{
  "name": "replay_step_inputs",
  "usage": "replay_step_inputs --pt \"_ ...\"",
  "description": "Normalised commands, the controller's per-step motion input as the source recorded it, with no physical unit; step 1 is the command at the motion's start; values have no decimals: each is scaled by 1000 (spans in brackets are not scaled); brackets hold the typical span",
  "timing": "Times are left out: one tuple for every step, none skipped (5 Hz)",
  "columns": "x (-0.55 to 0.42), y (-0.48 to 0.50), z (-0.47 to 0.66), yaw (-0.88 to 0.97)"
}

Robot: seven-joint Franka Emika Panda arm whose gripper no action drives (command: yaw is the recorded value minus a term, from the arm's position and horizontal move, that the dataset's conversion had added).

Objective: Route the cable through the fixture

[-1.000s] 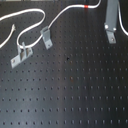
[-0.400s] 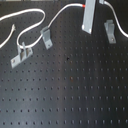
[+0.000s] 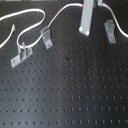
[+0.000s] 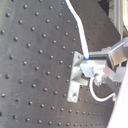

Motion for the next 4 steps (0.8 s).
replay_step_inputs --pt "19 35 0 54" --pt "32 81 409 0" --pt "254 190 432 0" --pt "3 -1 21 0"
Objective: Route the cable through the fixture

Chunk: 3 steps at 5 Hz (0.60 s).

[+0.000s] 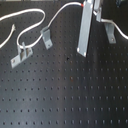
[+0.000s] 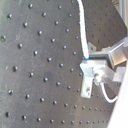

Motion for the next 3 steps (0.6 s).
replay_step_inputs --pt "100 -49 133 -169" --pt "119 38 0 -294" --pt "0 0 11 0"
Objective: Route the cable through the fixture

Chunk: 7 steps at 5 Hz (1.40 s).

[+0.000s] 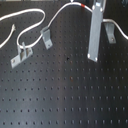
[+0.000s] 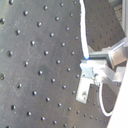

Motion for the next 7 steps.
replay_step_inputs --pt "-17 -41 112 0" --pt "-21 -53 349 -83" --pt "-35 -90 93 -100" --pt "3 -55 50 -160" --pt "56 -172 85 -666" --pt "65 -125 74 -823" --pt "44 -76 107 -880"
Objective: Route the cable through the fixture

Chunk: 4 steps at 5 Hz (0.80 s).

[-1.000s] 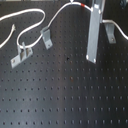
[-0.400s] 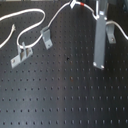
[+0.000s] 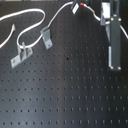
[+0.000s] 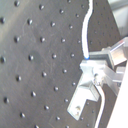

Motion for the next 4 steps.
replay_step_inputs --pt "23 -1 0 0" --pt "-202 3 215 -137" --pt "-275 3 268 120" --pt "-280 -16 230 114"
